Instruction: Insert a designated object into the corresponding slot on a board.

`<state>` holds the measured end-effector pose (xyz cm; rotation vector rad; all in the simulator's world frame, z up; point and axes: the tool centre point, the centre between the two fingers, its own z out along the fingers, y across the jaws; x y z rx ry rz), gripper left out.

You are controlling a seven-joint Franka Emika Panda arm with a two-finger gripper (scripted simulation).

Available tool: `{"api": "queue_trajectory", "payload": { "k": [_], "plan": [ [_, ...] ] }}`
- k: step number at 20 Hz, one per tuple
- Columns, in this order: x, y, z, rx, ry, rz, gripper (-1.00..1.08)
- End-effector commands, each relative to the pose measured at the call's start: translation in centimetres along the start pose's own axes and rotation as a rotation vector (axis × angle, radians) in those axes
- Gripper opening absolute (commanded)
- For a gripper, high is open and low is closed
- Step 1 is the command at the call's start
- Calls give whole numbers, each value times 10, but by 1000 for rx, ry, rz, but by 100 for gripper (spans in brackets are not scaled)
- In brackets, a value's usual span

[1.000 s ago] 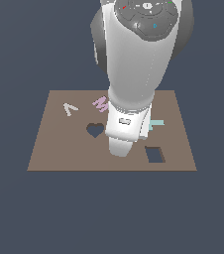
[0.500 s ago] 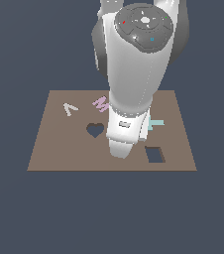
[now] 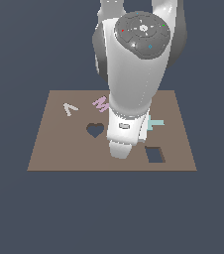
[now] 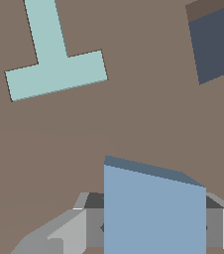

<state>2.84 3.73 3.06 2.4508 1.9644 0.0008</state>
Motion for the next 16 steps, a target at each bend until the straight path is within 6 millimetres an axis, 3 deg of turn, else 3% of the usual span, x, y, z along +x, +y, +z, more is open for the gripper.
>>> {"api": "queue_trajectory", "payload": {
  "k": [1,16],
  "plan": [
    [0,0,1,1,0,0,-100],
    [3,-1,-3,1,0,32,-100]
  ]
}}
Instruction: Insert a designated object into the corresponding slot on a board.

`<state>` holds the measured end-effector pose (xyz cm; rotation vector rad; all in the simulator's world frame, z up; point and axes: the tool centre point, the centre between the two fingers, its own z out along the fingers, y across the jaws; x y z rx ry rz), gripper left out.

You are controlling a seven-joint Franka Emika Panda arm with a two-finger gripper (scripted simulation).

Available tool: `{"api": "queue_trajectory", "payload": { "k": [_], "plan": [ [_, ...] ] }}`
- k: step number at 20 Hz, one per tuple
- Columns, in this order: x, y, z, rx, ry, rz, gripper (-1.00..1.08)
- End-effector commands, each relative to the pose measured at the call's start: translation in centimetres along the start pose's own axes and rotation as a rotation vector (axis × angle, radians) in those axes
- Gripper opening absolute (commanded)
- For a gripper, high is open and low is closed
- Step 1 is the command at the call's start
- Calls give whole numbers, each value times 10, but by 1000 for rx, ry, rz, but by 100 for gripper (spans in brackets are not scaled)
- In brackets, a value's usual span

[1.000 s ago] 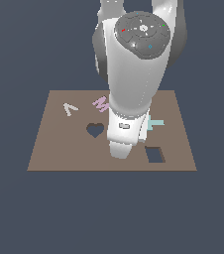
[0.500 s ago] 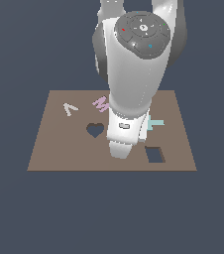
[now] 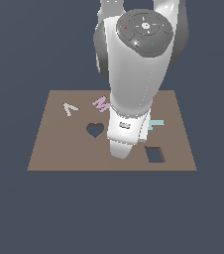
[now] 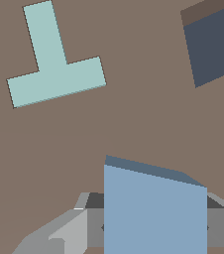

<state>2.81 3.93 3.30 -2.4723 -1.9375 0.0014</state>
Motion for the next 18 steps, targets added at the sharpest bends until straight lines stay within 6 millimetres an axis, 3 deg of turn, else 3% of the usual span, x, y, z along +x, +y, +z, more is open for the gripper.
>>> {"api": "queue_trajectory", "payload": {
  "k": [1,18],
  "plan": [
    [2,0,0,-1,0,19,-100],
    [42,1,-3,-1,1,388,-100]
  ]
}}
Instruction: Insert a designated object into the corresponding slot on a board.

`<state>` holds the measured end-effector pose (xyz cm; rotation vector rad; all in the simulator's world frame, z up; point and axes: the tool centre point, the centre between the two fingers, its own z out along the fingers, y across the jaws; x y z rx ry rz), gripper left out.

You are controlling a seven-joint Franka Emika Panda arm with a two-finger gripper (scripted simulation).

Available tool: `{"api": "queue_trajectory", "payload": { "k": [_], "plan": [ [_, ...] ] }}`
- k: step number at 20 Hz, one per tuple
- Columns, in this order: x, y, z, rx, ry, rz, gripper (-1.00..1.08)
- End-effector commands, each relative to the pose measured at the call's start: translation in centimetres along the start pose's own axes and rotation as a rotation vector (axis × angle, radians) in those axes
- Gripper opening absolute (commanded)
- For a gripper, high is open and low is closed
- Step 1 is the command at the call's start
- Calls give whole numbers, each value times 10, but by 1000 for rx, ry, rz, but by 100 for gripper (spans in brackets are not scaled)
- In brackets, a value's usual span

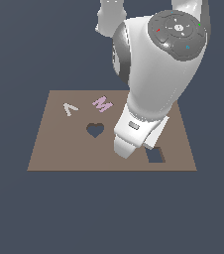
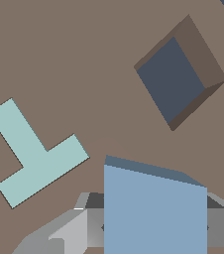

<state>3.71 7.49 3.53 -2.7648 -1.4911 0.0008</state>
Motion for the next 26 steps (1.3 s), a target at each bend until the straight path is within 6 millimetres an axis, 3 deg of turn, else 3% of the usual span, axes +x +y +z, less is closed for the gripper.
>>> {"api": "queue_trajectory", "payload": {
  "k": [1,14,26],
  "plan": [
    [9,-1,-1,0,1,82,-100],
    [57,6,-4,0,1,529,-100],
    [78,20,-5,0,1,766,-100]
  ]
}}
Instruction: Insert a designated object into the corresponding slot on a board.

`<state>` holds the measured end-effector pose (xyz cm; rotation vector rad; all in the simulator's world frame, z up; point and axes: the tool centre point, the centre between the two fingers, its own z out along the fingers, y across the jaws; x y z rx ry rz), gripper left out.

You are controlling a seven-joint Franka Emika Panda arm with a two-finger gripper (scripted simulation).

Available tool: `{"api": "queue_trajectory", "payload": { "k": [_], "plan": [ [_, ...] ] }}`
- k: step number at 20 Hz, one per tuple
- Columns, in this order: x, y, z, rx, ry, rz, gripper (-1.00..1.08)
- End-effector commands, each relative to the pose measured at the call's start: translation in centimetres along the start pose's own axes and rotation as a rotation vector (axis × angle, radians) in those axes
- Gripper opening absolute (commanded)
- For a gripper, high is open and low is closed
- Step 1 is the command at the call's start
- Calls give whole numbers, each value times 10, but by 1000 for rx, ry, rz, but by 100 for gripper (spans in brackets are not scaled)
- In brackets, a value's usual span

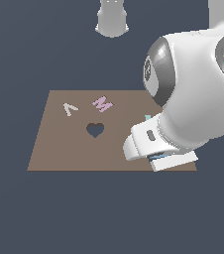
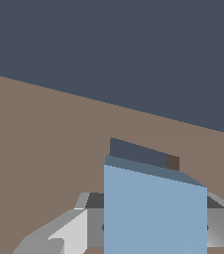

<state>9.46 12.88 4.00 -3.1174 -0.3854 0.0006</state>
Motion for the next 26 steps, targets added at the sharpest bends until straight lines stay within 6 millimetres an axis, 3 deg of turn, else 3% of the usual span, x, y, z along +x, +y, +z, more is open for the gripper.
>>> {"api": "queue_trajectory", "payload": {
  "k": [1,16,17,26],
  "plan": [
    [4,0,0,0,0,34,-100],
    [8,1,10,0,0,69,-100],
    [8,1,10,0,0,69,100],
    [8,1,10,0,0,69,100]
  ]
}}
